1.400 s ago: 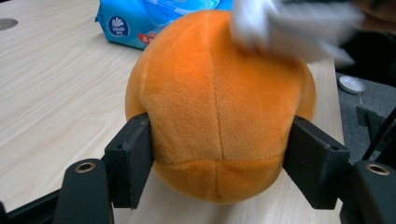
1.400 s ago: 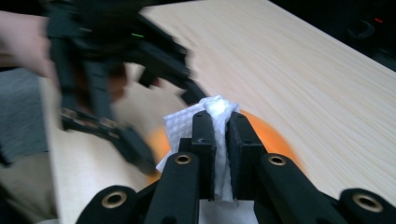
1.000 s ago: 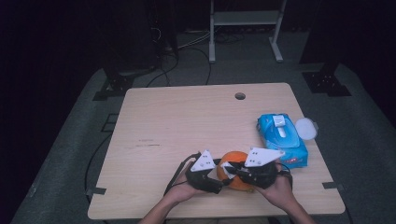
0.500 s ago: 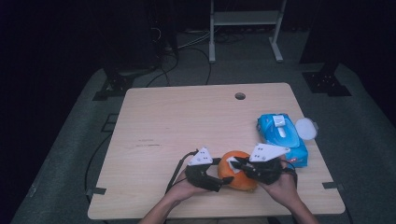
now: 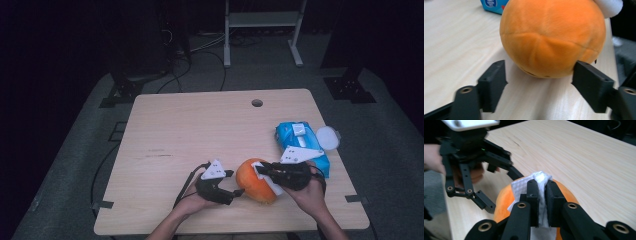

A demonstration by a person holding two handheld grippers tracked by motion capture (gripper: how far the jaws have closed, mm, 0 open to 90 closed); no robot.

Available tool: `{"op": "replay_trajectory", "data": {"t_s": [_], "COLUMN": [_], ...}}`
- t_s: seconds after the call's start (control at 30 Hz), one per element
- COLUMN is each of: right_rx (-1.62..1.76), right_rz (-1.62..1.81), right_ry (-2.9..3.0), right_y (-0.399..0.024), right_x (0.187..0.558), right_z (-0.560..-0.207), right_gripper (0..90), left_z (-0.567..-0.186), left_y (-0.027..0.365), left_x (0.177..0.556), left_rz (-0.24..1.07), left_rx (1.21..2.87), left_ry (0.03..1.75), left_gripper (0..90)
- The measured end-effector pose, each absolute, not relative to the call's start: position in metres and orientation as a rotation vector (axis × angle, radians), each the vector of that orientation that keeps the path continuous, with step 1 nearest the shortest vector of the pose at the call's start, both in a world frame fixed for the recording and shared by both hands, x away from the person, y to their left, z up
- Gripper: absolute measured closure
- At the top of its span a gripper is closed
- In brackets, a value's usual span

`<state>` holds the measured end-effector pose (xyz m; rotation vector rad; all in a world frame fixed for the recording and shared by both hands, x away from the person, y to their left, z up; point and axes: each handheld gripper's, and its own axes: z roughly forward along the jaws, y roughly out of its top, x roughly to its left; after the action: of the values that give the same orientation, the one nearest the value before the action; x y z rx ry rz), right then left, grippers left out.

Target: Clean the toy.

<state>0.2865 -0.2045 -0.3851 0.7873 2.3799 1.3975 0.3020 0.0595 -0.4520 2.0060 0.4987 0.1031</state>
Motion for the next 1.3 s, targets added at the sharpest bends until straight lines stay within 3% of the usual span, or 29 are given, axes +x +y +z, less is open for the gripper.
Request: {"op": "replay_trajectory", "data": {"t_s": [0.17, 0.3, 0.47, 0.73, 0.93, 1.1, 1.3], "right_rx": [0.710, 0.676, 0.611, 0.718, 0.692, 0.629, 0.719], "right_rz": [1.364, 1.355, 1.297, 1.254, 1.309, 1.260, 1.238], "right_ry": [2.421, 2.449, 2.482, 2.423, 2.435, 2.462, 2.446], "right_y": [-0.189, -0.176, -0.161, -0.194, -0.181, -0.168, -0.189], "right_x": [0.281, 0.276, 0.271, 0.280, 0.275, 0.273, 0.281], "right_z": [-0.387, -0.388, -0.392, -0.394, -0.395, -0.396, -0.404], "right_gripper": [81.6, 81.5, 81.5, 81.5, 81.5, 81.4, 81.4], "left_z": [-0.437, -0.440, -0.445, -0.450, -0.442, -0.446, -0.448], "left_y": [0.061, 0.053, 0.057, 0.066, 0.056, 0.063, 0.069], "left_x": [0.300, 0.298, 0.297, 0.301, 0.299, 0.301, 0.303], "left_rz": [0.056, 0.077, 0.118, 0.094, 0.125, 0.142, 0.123], "left_rx": [1.910, 1.939, 1.990, 2.013, 1.951, 2.008, 2.013], "left_ry": [0.469, 0.484, 0.450, 0.462, 0.451, 0.462, 0.482], "left_gripper": [14.2, 12.7, 23.1, 23.8, 11.5, 22.9, 24.8]}}
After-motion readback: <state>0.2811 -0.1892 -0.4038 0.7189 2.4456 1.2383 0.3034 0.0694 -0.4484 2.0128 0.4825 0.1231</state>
